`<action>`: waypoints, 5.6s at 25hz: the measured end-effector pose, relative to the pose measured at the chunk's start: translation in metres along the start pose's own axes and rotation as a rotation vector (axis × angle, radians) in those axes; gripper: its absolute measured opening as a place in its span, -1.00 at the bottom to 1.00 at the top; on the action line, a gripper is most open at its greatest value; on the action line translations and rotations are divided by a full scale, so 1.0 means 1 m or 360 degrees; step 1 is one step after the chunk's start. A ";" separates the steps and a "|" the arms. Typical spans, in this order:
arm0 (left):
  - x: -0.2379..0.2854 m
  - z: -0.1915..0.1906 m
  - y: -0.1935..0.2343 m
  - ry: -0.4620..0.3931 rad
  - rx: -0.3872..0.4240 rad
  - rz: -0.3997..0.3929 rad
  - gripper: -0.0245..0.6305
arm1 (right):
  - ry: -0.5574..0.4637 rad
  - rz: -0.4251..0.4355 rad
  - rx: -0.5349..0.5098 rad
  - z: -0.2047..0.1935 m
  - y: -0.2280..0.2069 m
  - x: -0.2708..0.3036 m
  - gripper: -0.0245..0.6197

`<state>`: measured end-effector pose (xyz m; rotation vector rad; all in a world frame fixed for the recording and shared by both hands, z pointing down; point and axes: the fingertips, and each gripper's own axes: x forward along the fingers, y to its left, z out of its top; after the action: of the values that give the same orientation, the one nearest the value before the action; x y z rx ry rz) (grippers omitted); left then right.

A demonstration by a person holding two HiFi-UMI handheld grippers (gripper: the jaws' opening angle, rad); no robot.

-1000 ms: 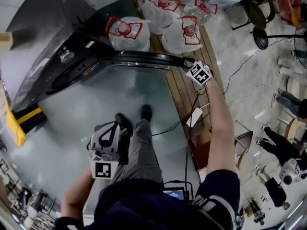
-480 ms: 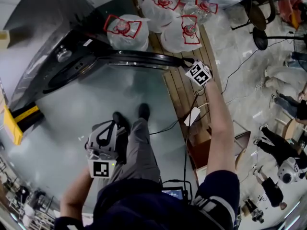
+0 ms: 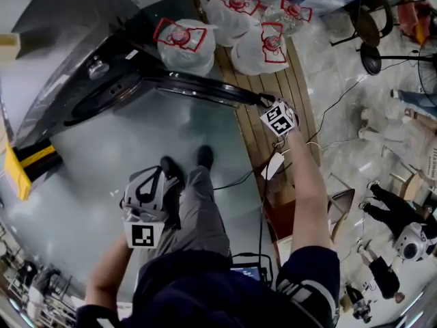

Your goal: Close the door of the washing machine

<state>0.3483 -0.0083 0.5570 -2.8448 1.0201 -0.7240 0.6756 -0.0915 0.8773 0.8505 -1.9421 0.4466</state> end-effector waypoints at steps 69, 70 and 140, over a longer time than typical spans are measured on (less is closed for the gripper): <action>-0.348 -0.180 0.141 -0.0020 0.0037 0.0162 -0.85 | 0.0158 -0.0390 0.1035 0.126 0.553 0.070 -0.67; -0.354 -0.183 0.148 -0.0037 0.0028 0.0163 -0.85 | 0.0158 -0.0401 0.1042 0.132 0.558 0.073 -0.67; -0.478 -0.362 0.445 0.0048 -0.0043 0.0273 -0.85 | -0.0051 -0.0372 0.1673 0.526 0.650 0.314 -0.48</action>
<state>-0.3971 -0.0224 0.5986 -2.7319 1.2683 -0.7447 -0.2167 -0.0830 0.9135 1.7079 -1.5280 1.3579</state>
